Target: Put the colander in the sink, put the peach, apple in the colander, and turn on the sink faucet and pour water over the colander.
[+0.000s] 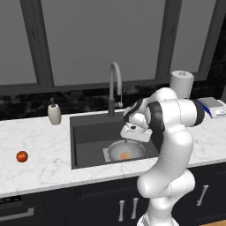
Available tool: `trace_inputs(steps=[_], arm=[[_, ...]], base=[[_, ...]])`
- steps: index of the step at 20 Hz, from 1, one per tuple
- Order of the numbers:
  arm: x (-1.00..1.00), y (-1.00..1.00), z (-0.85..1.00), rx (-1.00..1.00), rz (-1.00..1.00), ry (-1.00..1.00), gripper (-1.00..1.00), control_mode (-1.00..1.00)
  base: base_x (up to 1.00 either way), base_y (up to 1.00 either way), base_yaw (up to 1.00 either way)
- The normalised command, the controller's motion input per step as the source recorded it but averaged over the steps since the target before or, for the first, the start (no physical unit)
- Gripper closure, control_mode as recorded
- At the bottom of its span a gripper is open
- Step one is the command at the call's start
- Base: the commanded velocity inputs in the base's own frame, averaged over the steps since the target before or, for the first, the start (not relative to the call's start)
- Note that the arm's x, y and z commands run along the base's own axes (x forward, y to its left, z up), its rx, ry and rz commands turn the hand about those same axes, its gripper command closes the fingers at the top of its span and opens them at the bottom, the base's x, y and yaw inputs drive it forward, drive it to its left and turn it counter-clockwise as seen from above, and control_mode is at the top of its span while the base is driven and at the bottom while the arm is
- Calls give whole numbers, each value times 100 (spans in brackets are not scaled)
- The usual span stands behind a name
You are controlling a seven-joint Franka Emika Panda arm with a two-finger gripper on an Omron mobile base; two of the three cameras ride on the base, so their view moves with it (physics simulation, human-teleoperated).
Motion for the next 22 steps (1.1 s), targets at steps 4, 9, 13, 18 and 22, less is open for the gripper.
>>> trace_inputs(steps=[4,9,13,18,22], arm=[[-29,-7,65,0,0,-3,-100,-100],[-52,-8,61,-3,0,-6,-100,-100],[-68,0,52,-13,0,-9,-100,-100],[-82,8,41,-15,0,-11,-100,-100],[-75,28,50,-3,0,-7,-100,-100]], base=[[0,0,0],[0,0,0],[0,0,0],[0,0,0],[0,0,0]])
